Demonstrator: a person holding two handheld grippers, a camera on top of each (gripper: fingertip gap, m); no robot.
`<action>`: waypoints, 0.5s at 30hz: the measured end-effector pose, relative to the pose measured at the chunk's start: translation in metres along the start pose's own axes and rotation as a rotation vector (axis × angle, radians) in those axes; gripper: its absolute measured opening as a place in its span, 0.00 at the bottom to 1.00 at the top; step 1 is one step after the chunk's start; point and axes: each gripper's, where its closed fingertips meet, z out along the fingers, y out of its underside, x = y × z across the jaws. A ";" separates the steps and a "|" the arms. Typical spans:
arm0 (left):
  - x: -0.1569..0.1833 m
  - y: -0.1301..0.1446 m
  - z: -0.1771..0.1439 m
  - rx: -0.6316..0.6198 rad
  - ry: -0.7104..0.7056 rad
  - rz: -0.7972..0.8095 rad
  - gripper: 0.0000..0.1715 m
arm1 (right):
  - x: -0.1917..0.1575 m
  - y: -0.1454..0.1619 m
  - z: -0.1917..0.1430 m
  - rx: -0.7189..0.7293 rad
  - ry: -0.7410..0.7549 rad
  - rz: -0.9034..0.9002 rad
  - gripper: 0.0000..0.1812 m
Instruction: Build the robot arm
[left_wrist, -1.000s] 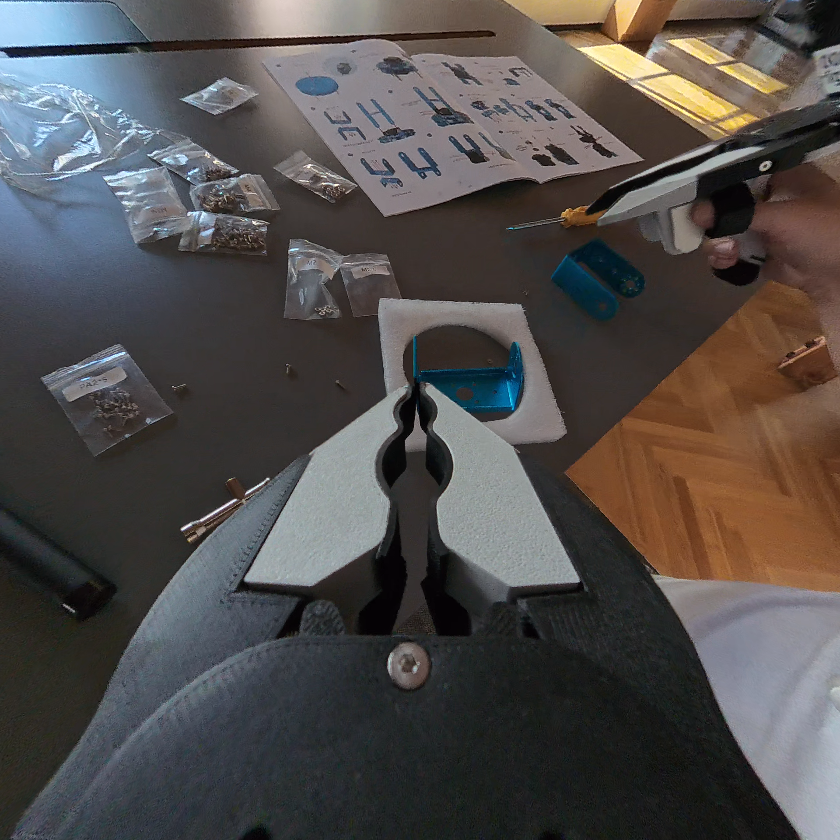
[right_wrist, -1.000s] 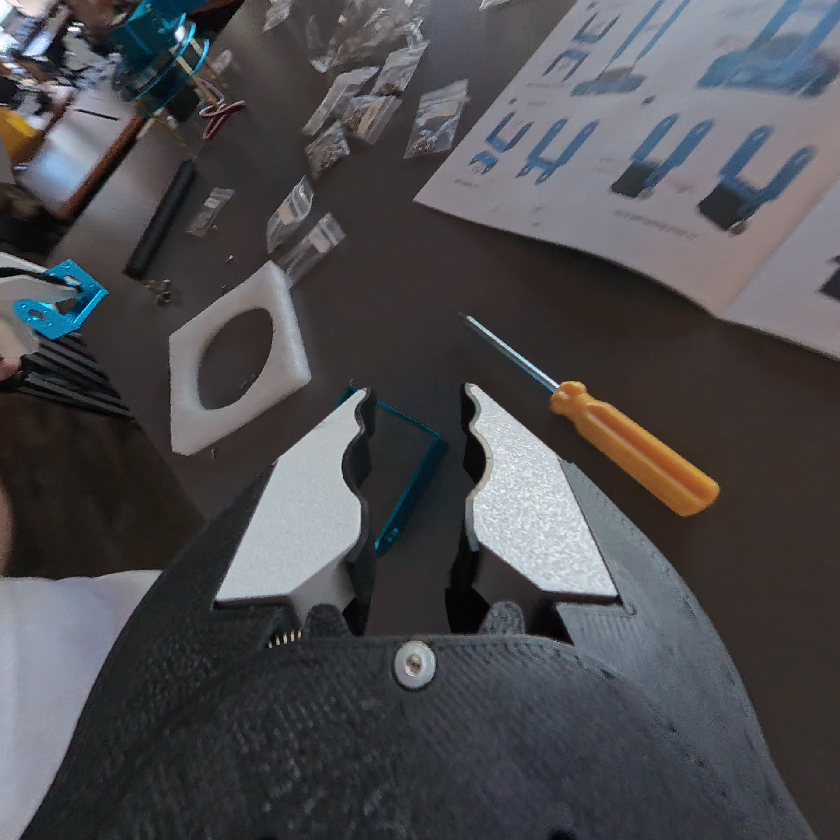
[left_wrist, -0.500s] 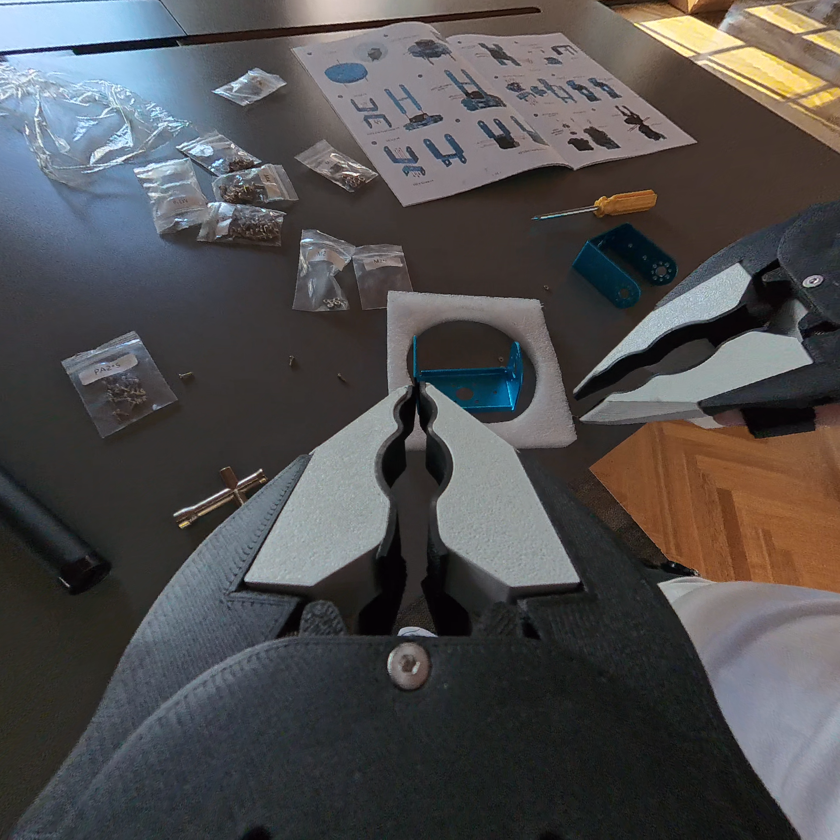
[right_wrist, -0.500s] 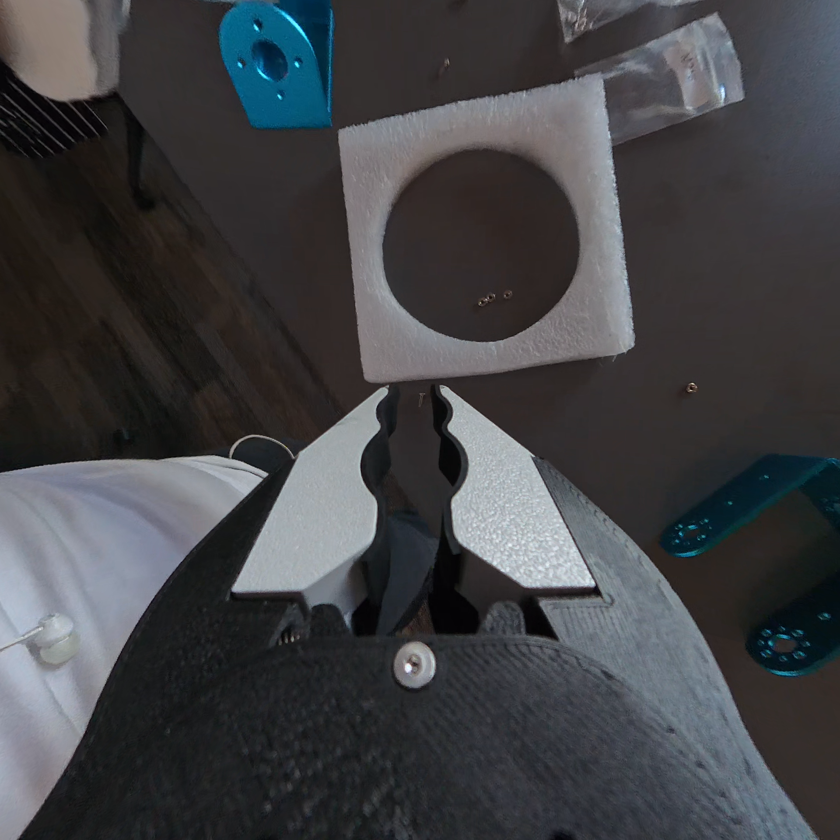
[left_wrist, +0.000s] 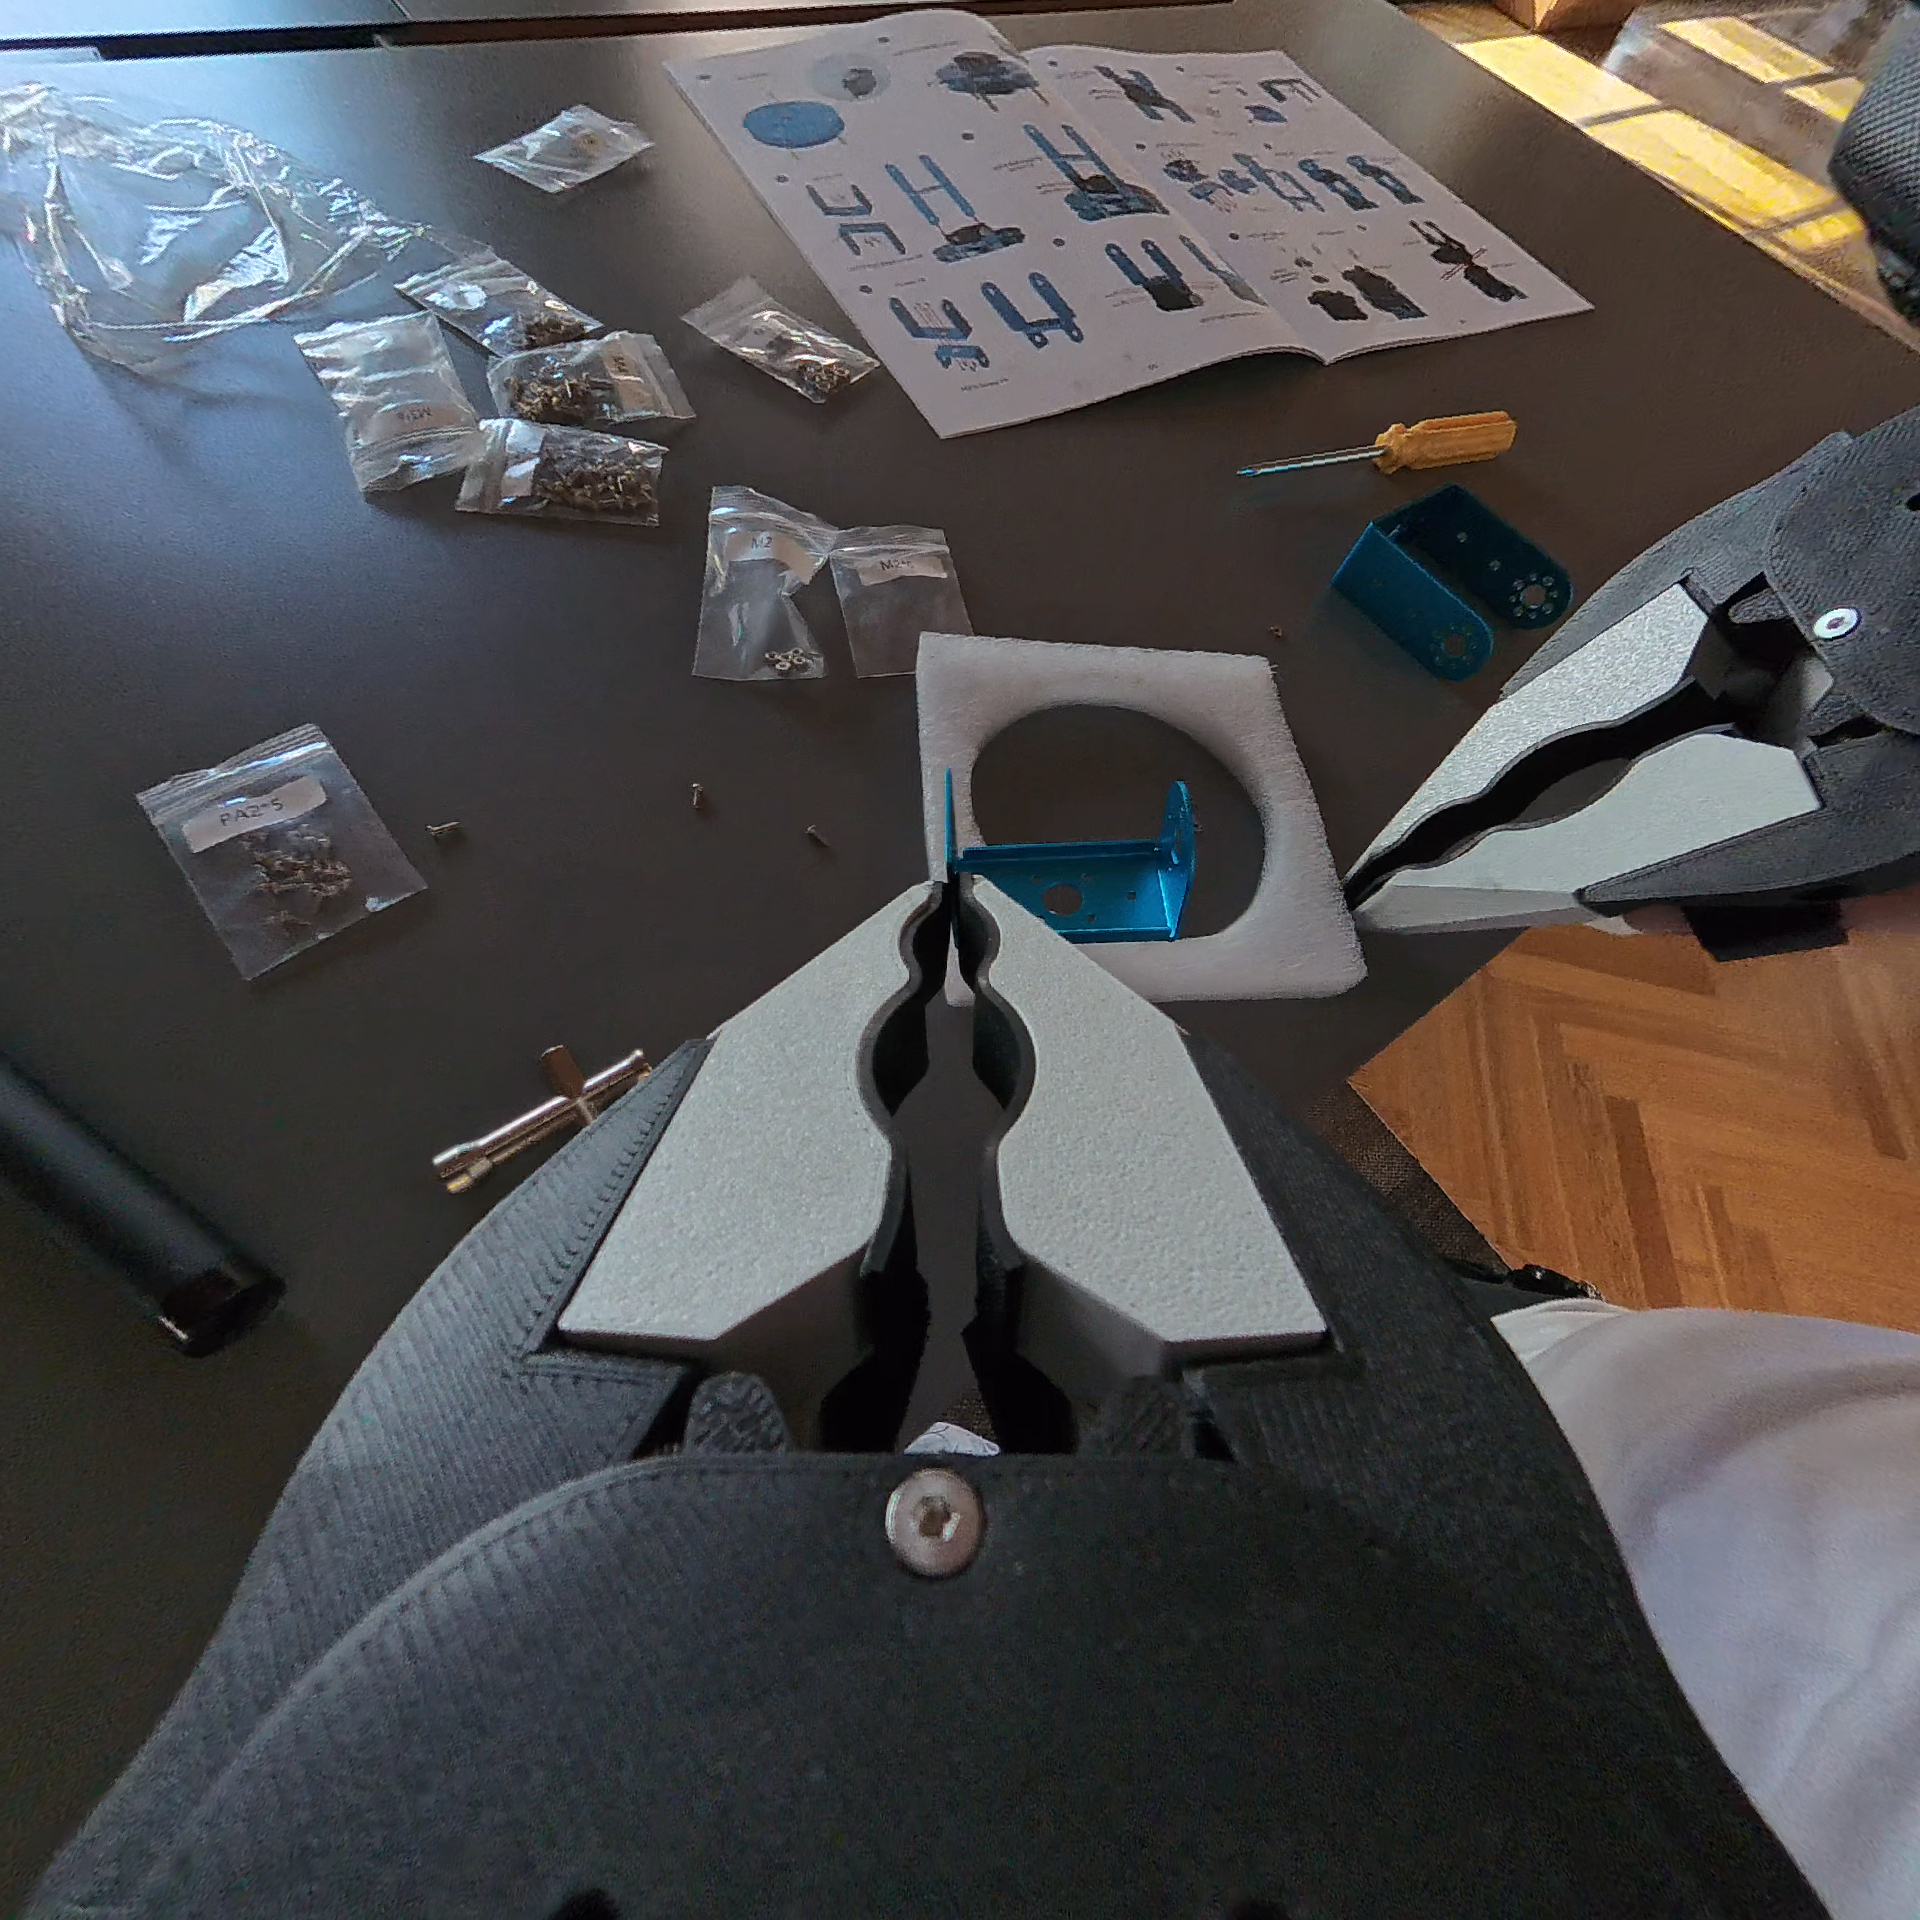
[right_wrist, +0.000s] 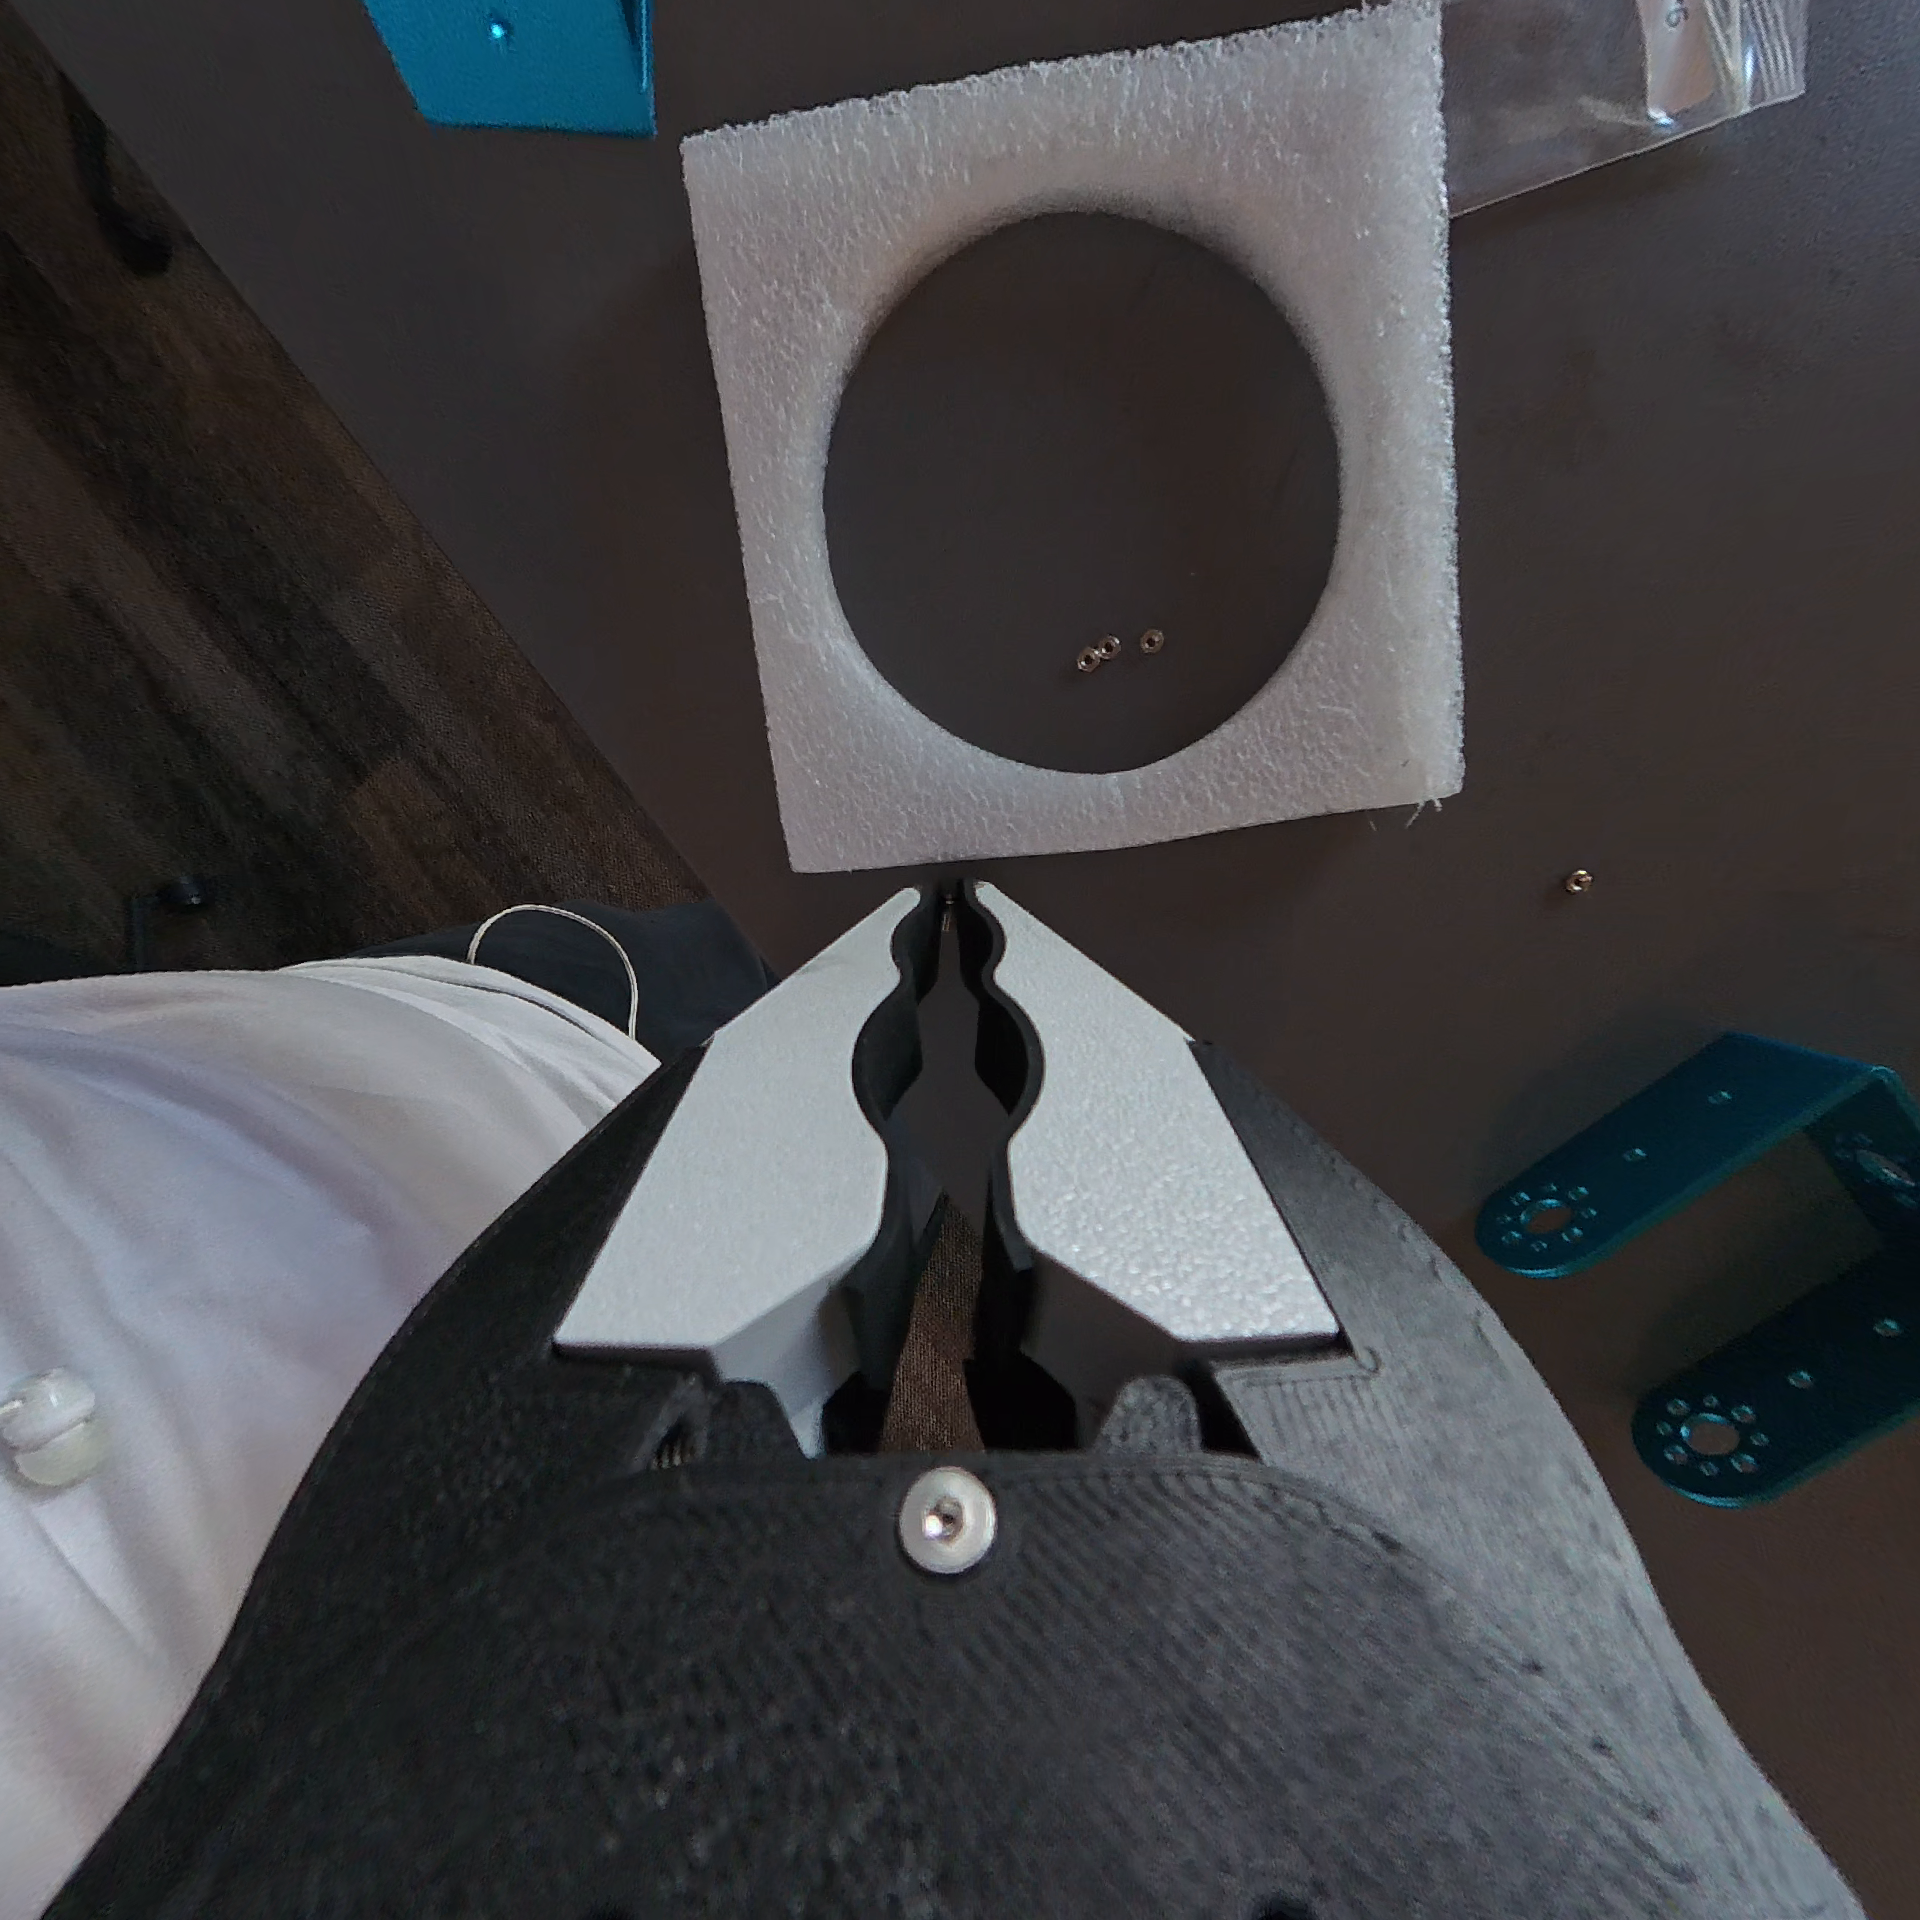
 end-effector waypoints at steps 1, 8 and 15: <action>-0.001 0.000 0.000 -0.001 0.000 -0.001 0.00 | 0.001 0.000 0.000 0.008 -0.007 0.002 0.01; 0.011 -0.010 0.014 0.022 0.035 0.024 0.00 | 0.016 -0.014 -0.025 0.283 -0.198 0.128 0.01; 0.077 -0.030 0.043 0.032 0.282 0.163 0.00 | 0.027 -0.039 -0.091 0.710 -0.659 0.256 0.00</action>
